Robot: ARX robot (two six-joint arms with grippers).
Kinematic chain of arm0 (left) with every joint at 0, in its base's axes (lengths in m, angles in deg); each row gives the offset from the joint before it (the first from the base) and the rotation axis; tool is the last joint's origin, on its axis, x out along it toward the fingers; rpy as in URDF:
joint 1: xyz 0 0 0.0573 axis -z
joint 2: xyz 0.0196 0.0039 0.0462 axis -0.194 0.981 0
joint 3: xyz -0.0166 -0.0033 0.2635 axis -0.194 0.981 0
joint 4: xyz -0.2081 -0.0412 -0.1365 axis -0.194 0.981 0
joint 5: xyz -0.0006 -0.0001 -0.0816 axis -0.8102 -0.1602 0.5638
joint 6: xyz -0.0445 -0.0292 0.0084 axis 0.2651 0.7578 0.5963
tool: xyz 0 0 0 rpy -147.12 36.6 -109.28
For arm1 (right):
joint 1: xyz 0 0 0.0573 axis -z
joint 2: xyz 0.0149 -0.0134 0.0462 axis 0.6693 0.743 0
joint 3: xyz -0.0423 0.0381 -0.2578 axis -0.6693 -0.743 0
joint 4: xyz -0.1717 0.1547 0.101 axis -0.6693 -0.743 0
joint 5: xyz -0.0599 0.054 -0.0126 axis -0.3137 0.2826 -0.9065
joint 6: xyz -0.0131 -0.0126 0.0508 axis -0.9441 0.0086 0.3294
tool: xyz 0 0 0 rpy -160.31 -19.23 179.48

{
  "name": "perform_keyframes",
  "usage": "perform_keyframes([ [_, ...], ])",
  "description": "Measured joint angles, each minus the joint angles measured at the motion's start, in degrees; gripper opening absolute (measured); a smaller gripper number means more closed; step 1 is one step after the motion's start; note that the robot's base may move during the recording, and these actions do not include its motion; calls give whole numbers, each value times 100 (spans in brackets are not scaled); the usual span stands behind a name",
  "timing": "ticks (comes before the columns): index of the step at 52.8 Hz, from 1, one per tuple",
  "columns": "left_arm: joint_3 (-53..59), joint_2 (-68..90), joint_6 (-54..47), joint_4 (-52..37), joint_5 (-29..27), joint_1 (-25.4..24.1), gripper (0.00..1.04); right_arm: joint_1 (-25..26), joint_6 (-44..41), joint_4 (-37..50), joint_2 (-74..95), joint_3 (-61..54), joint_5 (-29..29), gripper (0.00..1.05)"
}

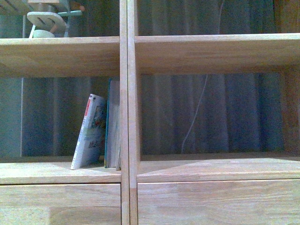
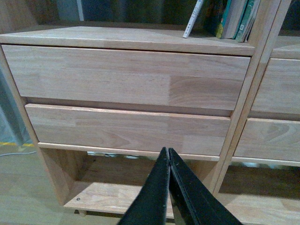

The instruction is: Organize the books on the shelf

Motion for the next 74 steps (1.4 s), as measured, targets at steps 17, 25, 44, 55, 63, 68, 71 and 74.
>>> perform_keyframes([
  [17, 422, -1001, -2, 570, -2, 2, 3, 0, -17, -35, -614, -551, -4, 3],
  [25, 527, -1145, -4, 570, 0, 2, 3, 0, -17, -127, -861, -686, -2, 3],
  [44, 813, -1423, -11, 553, 0, 2, 3, 0, -20, -407, -1344, -898, -2, 3],
  [55, 905, -1499, -13, 553, 2, 4, 3, 0, -26, -1287, -2433, -1023, -4, 3],
  [63, 905, -1499, -13, 553, 0, 4, 3, 0, -26, -1314, -2457, -1023, 0, 3],
  [68, 905, -1499, -13, 553, 2, 4, 3, 0, -26, -1314, -2459, -1023, -2, 3],
  [71, 905, -1499, -13, 553, 0, 4, 3, 0, -26, -1314, -2459, -1023, -2, 3],
  [74, 905, -1499, -13, 553, 0, 4, 3, 0, -26, -1314, -2459, -1023, -2, 3],
])
